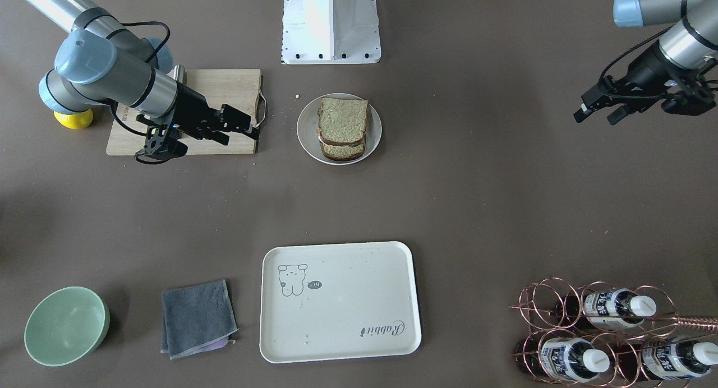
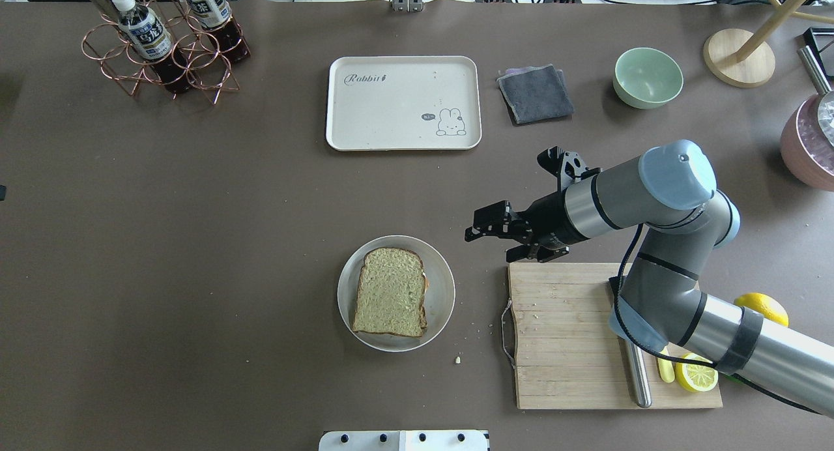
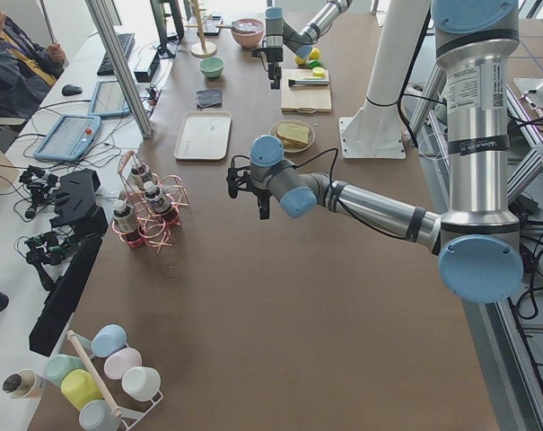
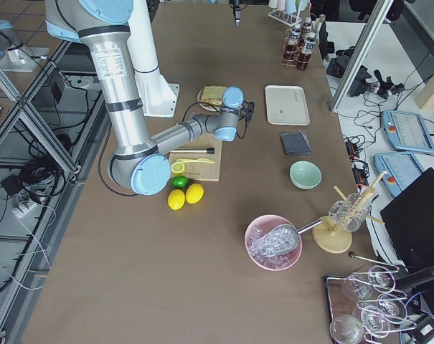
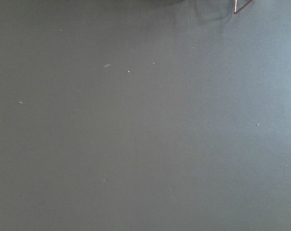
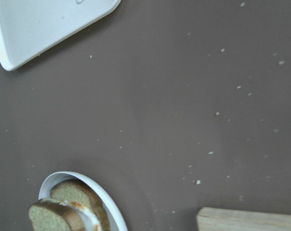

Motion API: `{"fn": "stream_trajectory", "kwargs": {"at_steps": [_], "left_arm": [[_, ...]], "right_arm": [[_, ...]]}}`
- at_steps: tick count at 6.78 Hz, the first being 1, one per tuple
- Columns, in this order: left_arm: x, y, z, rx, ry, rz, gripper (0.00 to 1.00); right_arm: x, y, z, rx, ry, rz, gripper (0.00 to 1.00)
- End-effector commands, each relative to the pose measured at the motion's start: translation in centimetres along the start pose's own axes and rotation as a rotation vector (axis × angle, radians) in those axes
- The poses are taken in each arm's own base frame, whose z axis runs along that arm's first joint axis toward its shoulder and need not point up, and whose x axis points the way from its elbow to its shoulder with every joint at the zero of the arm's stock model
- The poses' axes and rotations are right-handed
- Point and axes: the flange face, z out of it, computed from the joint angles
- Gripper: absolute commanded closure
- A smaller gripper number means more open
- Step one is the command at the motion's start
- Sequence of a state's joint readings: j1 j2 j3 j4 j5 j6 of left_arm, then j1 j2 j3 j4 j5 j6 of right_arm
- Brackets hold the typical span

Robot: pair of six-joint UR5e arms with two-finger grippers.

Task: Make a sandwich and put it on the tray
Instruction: 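Withdraw the right gripper toward its rest while the left arm moves in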

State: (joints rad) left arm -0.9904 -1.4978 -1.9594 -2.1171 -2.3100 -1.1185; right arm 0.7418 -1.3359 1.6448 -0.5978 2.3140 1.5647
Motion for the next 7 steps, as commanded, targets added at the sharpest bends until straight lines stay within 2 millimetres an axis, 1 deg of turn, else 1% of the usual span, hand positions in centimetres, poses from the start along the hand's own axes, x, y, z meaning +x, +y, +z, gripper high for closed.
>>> {"fn": "stream_trajectory", "kwargs": {"at_steps": [1, 2, 3, 4, 5, 6, 7], "left_arm": [[9.2, 4.6, 5.0, 0.007, 0.028, -0.026, 0.03], [11.8, 6.1, 6.9, 0.009, 0.034, 0.016, 0.03], [14.3, 7.1, 8.1, -0.016, 0.058, 0.039, 0.03], [16.9, 8.7, 9.5, -0.046, 0.076, 0.015, 0.1], [19.0, 10.0, 11.5, -0.032, 0.074, 0.039, 0.16], [20.9, 10.0, 13.1, -0.024, 0.079, 0.05, 0.2], [21.4, 10.0, 13.2, -0.023, 0.084, 0.052, 0.22]], "right_arm": [[8.0, -1.8, -6.9, 0.003, 0.052, -0.055, 0.0], [12.5, -2.1, -10.2, 0.012, 0.081, -0.072, 0.0], [16.9, -1.7, -12.5, 0.027, 0.119, -0.102, 0.0], [19.8, -1.3, -14.4, 0.049, 0.143, -0.098, 0.0], [22.8, -0.6, -16.3, 0.059, 0.167, -0.127, 0.0], [26.3, 0.6, -18.5, 0.072, 0.197, -0.16, 0.0], [29.3, 1.9, -20.1, 0.077, 0.226, -0.18, 0.0]]}}
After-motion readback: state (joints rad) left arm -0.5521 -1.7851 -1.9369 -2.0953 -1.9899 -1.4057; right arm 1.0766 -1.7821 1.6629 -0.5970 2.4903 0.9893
